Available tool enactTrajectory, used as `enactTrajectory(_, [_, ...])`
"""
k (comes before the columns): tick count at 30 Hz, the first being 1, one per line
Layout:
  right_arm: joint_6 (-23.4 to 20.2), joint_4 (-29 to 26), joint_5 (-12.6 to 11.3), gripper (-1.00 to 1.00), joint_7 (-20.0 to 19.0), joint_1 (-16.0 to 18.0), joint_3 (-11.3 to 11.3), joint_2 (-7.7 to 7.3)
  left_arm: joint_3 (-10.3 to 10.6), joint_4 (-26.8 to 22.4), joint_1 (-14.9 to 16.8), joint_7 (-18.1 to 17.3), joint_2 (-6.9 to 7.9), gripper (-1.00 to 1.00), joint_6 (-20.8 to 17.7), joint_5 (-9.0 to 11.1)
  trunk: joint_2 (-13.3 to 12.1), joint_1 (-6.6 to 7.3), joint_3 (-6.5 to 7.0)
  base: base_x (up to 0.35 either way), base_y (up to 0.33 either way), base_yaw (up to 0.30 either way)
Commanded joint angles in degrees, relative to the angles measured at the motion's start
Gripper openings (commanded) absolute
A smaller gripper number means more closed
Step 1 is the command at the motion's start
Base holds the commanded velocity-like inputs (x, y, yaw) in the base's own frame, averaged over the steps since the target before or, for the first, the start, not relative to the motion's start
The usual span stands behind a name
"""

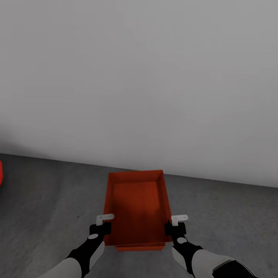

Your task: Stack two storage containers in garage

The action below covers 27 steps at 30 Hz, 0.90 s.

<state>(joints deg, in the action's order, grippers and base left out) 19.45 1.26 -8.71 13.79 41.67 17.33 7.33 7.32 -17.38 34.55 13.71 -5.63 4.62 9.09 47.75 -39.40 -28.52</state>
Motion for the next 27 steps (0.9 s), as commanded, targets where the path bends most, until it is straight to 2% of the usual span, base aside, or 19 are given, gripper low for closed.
enactTrajectory(1, [2.17, -0.65, 1.33, -1.00, -1.14, 0.08, -3.27, 0.05, -0.20, 0.15, -0.01, 0.70, 1.24, -1.00, 0.30, 0.66, 0.04, 0.00, -0.06, 0.036, 0.000, 0.000])
enactTrajectory(8, [2.17, -0.65, 1.33, -1.00, -1.14, 0.08, -3.27, 0.05, -0.20, 0.15, -0.01, 0.70, 1.26, -1.00, 0.30, 0.67, 0.04, 0.00, -0.06, 0.100, 0.000, 0.000])
enactTrajectory(27, [2.17, -0.65, 1.33, -1.00, -1.14, 0.08, -3.27, 0.05, -0.29, 1.71, -0.01, 0.62, 1.33, -1.00, -0.31, 0.67, 0.04, 0.00, -0.06, 0.004, 0.000, 0.000])
